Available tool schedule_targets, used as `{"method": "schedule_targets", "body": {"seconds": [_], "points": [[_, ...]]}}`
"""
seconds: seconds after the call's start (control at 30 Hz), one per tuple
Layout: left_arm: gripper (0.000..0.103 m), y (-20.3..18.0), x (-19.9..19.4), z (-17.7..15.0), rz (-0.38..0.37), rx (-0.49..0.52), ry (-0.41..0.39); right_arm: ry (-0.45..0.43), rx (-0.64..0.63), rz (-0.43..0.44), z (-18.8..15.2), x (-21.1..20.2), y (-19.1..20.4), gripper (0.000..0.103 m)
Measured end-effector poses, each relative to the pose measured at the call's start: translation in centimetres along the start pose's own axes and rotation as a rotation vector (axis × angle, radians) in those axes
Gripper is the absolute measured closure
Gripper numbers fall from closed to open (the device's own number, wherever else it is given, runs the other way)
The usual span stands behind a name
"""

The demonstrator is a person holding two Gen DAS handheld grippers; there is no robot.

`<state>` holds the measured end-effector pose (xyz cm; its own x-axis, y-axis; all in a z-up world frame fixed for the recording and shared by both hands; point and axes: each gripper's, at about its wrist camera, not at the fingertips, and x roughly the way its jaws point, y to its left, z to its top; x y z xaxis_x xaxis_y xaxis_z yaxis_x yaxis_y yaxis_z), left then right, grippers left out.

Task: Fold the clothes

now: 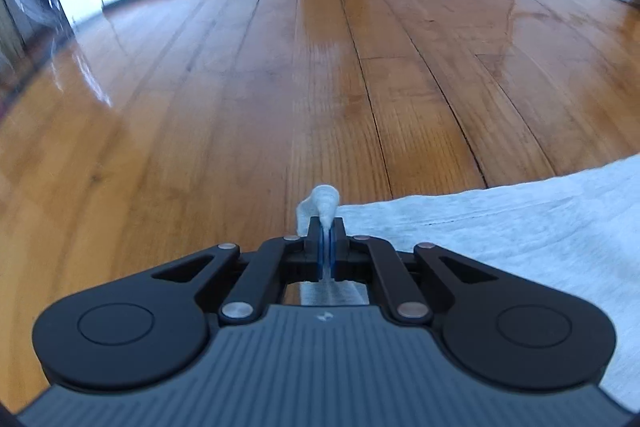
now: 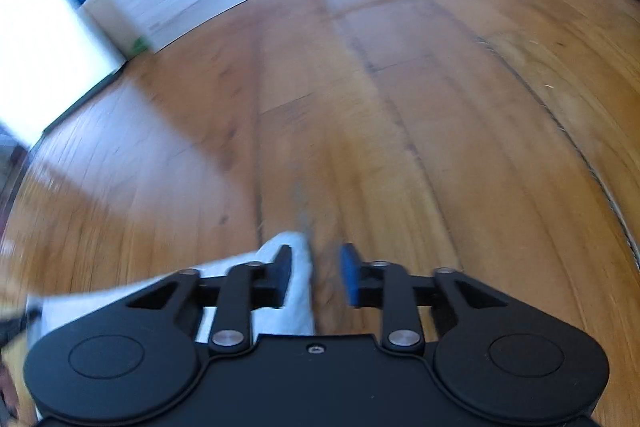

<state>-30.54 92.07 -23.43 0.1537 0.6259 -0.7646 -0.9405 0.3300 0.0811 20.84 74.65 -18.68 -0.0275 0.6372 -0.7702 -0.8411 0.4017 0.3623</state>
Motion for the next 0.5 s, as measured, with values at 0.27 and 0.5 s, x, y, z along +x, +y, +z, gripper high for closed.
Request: {"method": "schedule_targets", "body": {"seconds": [0.27, 0.5], "points": [[0.1, 2.4, -0.1, -0.3, -0.094, -0.126, -0.02, -0.047, -0.405, -0.214, -3.5, 3.2, 6.1, 0.102], [0.081, 2.7, -0.4, -0.5, -0.06, -0.132, -0.031, -0.224, -0.374, -0.304, -3.0, 1.5, 6.8, 0.103]]}}
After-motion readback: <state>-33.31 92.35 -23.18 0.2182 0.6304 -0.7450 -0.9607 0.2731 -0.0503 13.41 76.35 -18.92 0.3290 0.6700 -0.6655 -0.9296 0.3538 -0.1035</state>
